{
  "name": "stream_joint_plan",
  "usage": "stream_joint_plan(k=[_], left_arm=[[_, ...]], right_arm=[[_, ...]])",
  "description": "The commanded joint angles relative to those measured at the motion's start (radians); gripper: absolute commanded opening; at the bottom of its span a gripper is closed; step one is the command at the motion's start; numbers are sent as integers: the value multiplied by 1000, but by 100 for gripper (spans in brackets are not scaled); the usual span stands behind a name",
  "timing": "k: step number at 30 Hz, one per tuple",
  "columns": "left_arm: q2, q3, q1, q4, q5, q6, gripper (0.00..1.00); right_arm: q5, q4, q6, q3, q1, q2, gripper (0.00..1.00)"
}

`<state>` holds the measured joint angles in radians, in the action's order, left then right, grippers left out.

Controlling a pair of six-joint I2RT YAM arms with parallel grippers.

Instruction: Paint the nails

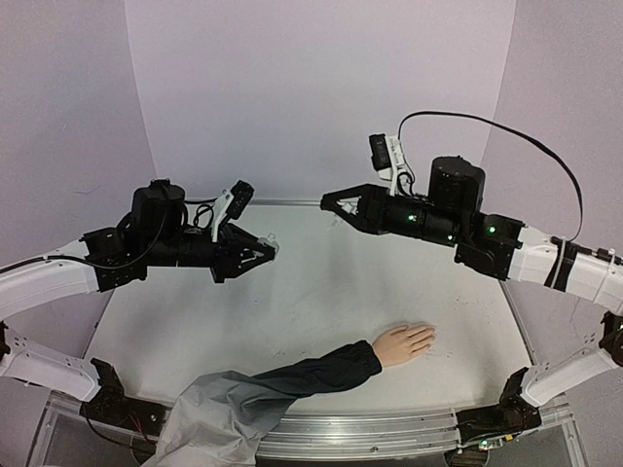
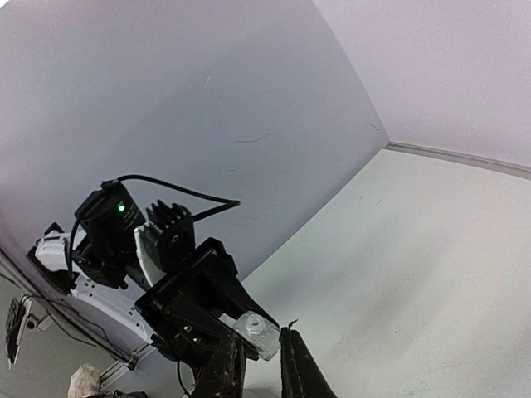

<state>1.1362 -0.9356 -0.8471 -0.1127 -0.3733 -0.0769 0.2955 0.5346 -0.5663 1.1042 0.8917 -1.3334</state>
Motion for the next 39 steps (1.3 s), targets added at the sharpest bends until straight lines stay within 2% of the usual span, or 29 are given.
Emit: stream_joint_plan(k=[1,10,20,28,36,39], left_arm=[[-14,-18,2,48,-12,26,0],[-63,-8,2,47,-28,37,0],[-79,4,2,37,-55,61,0],[-79,9,2,29,-63,71,0],[-67,1,2,27,-67,71,0],[-69,-1,2,23,-65,72,0]], right_arm=[[-189,-98,-57,-63,-31,78,0],[-371,-288,-293,-368,-148,266,0],[-622,-436,-593,-673,-198,453,0],[-668,-421,-548,-685,-257,333,0],[-552,-230,-418,-723,-421,226,0],[-537,-220,-390,-708,-444,170,0]])
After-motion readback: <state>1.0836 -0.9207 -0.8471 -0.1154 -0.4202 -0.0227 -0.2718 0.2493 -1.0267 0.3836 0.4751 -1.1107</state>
